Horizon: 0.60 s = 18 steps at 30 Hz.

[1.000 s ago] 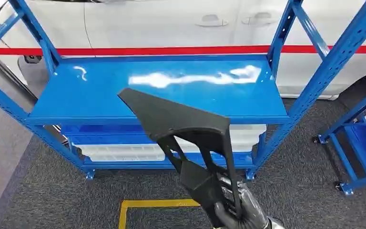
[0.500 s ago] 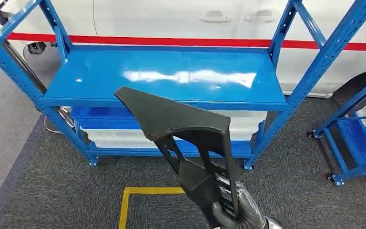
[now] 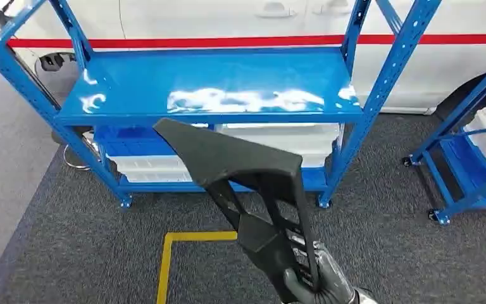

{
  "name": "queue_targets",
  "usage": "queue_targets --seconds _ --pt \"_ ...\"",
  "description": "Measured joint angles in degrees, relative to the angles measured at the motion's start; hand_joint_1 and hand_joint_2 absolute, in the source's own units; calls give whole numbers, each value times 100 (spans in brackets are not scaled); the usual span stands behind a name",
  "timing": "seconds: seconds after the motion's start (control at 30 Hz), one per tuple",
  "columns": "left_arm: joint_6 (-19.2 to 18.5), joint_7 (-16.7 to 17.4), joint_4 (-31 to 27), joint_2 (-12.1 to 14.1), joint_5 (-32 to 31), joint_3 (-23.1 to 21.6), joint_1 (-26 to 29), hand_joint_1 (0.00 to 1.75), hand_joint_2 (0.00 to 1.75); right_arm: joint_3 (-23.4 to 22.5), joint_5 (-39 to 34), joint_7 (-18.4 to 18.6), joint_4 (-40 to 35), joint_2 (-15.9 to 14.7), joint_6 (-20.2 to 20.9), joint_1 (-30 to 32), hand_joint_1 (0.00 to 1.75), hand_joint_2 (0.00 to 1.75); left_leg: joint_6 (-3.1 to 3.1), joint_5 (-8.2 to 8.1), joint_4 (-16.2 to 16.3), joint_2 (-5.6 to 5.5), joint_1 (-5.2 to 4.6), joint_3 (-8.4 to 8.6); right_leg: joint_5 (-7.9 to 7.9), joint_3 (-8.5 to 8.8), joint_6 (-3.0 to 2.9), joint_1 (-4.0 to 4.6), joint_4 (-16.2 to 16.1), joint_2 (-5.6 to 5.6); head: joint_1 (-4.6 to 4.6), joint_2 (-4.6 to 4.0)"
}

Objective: Take the parts from the cabinet and place them on the table.

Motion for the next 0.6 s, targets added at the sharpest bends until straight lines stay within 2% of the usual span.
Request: queue_targets --seconds 0.03,0.07,0.1,0.13,0.17,0.2,0.23,0.27,0.33,0.37,0.4,0.43,0.47,0.5,0.53,0.57,0.6 --pt "0 0 0 -2 0 0 -3 0 175 0 0 0 0 0 9 -1 175 175 -12 -179 396 0 0 -61 69 -85 -1 11 5 -2 -2 0" --pt "0 0 0 -2 0 0 -6 0 175 0 0 0 0 0 9 0 175 175 -17 -160 641 0 0 -42 140 -187 3 22 18 -3 0 0" --pt "0 0 0 -2 0 0 -6 0 175 2 0 0 0 0 11 2 175 175 -8 18 641 -1 -1 74 198 -277 8 27 37 -4 -2 0" --pt "0 0 0 0 0 0 -6 0 175 2 0 0 0 0 11 2 175 175 12 283 418 -3 -2 312 252 -377 16 31 63 -3 -2 0" --pt "0 0 0 2 0 0 -6 0 175 2 0 0 0 0 11 2 175 175 39 464 46 -4 -3 619 294 -456 28 33 92 1 -2 0" --pt "0 0 0 2 0 0 -11 0 175 2 0 0 0 0 13 1 175 175 82 499 -440 -12 -9 991 334 -512 42 36 116 8 -2 0" --pt "0 0 -9 13 0 0 -26 0 175 2 0 0 -2 0 13 6 175 175 134 271 -977 -40 -32 1319 371 -544 74 53 134 7 -2 0" --pt "0 -7 -11 13 0 0 -33 0 175 2 0 0 -2 0 13 -1 175 175 156 195 -1269 -44 -48 1481 419 -555 110 52 138 1 0 0" --pt "0 -4 -11 11 0 0 -36 0 175 2 2 -2 -2 0 15 -7 175 175 197 256 -1235 -45 -76 1394 530 -560 175 30 89 -11 -2 0" --pt "0 -2 -11 9 0 2 -27 0 175 4 2 -2 -2 0 17 1 175 175 243 330 -1274 -39 -70 1363 599 -562 218 39 51 -4 0 0" --pt "0 0 -11 4 0 2 -28 0 175 4 2 0 0 0 17 6 175 175 289 432 -1341 0 -2 1336 520 -602 240 29 115 15 -2 0" --pt "0 0 -11 0 0 2 -32 0 175 4 2 -2 -4 18 17 9 175 175 345 506 -1342 15 -12 1257 204 -688 244 38 287 37 2 0" --pt "0 0 -11 0 0 2 -33 0 175 4 0 -4 -4 17 17 5 175 175 389 563 -1335 26 -14 1182 -151 -787 246 28 620 45 0 0" --pt "0 0 -11 0 0 4 -31 0 175 4 2 0 -2 17 17 8 175 175 387 621 -1325 28 -23 1107 -466 -886 257 18 1023 44 0 0" --pt "0 0 -11 0 0 2 -33 0 175 4 0 0 2 17 17 15 175 175 389 687 -1315 29 -34 1016 -686 -965 270 9 1427 45 0 0" --pt "0 0 -11 0 0 4 -33 0 175 4 0 0 2 17 17 15 175 175 381 745 -1291 29 -38 915 -713 -996 278 1 1717 44 0 0" --pt "0 0 -11 0 0 4 -30 0 175 4 0 0 2 17 17 15 175 175 370 790 -1261 30 -41 821 -582 -930 284 -9 1771 44 0 0"
